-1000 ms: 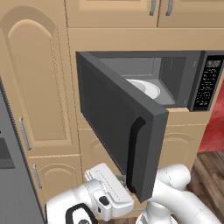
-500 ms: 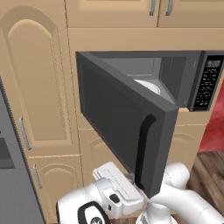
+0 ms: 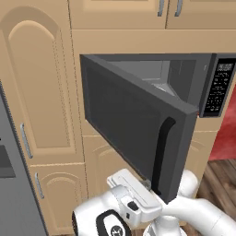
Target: Pick the marshmallow from the counter and place it in the microwave. Then turn on the microwave.
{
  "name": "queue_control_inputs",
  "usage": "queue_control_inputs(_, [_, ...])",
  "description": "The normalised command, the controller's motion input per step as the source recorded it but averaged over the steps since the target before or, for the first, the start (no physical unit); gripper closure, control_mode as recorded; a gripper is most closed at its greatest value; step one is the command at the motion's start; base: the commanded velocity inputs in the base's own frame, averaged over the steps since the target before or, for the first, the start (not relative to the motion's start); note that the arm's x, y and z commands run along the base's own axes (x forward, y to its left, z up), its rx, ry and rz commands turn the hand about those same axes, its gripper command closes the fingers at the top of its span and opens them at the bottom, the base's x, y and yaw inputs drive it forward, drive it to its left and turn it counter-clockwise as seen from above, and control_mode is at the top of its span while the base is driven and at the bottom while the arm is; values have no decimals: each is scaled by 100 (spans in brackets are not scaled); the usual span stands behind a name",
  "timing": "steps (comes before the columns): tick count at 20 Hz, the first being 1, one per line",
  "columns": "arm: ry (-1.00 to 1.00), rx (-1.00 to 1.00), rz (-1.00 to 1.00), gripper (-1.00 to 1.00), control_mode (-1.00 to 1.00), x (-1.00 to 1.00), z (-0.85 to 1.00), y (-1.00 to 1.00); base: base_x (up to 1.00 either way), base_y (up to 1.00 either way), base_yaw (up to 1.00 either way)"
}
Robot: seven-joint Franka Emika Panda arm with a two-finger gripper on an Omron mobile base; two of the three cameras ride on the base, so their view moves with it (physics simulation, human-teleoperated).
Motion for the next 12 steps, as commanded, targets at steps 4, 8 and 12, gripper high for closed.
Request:
queue_control_inputs(4, [0,0,2,100,-100,1,0,-27,0,0,0])
queue_control_inputs(8, [0,0,2,100,-100,0,0,-28,0,0,0])
queue_control_inputs(12, [0,1,0,100,-100,0,0,-29,0,0,0])
